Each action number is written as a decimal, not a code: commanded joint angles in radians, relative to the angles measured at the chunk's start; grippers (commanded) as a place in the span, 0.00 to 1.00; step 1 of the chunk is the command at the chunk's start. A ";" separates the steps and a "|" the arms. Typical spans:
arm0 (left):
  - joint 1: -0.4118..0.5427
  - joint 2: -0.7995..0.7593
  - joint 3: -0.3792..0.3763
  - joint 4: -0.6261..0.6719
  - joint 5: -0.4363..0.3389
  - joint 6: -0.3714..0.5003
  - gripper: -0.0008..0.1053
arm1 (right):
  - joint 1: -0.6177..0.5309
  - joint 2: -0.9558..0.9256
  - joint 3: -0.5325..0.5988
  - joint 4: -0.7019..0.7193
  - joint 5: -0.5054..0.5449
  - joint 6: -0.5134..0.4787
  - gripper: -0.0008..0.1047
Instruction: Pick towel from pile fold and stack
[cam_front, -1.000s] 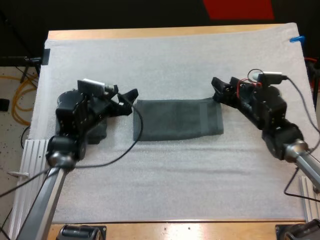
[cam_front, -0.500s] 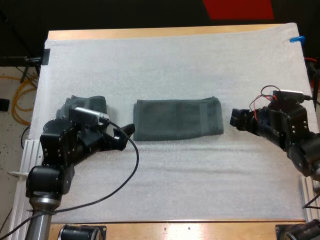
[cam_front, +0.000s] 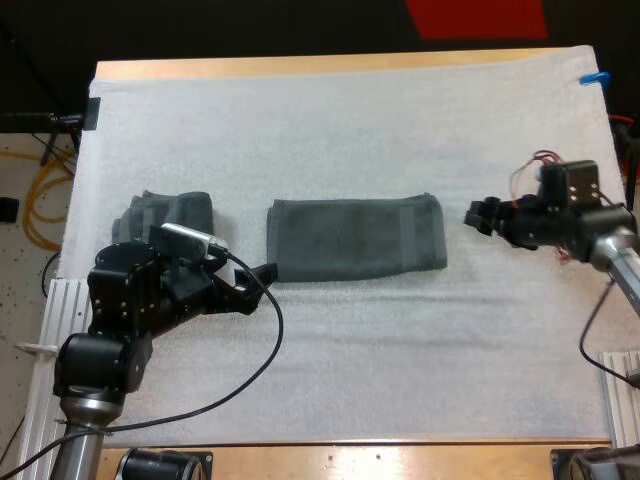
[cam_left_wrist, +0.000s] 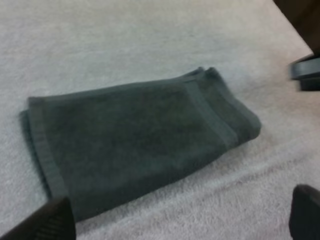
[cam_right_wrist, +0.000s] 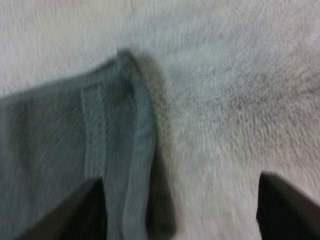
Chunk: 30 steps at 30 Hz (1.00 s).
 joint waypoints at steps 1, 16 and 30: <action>-0.009 -0.006 -0.006 0.000 0.008 0.001 0.79 | -0.001 0.025 -0.022 -0.012 -0.052 -0.013 0.60; -0.038 -0.006 -0.006 0.036 0.021 0.001 0.79 | 0.041 0.314 -0.169 -0.021 -0.243 0.032 0.60; -0.038 -0.006 -0.006 0.037 0.019 0.001 0.79 | 0.116 0.382 -0.169 -0.017 -0.251 0.064 0.34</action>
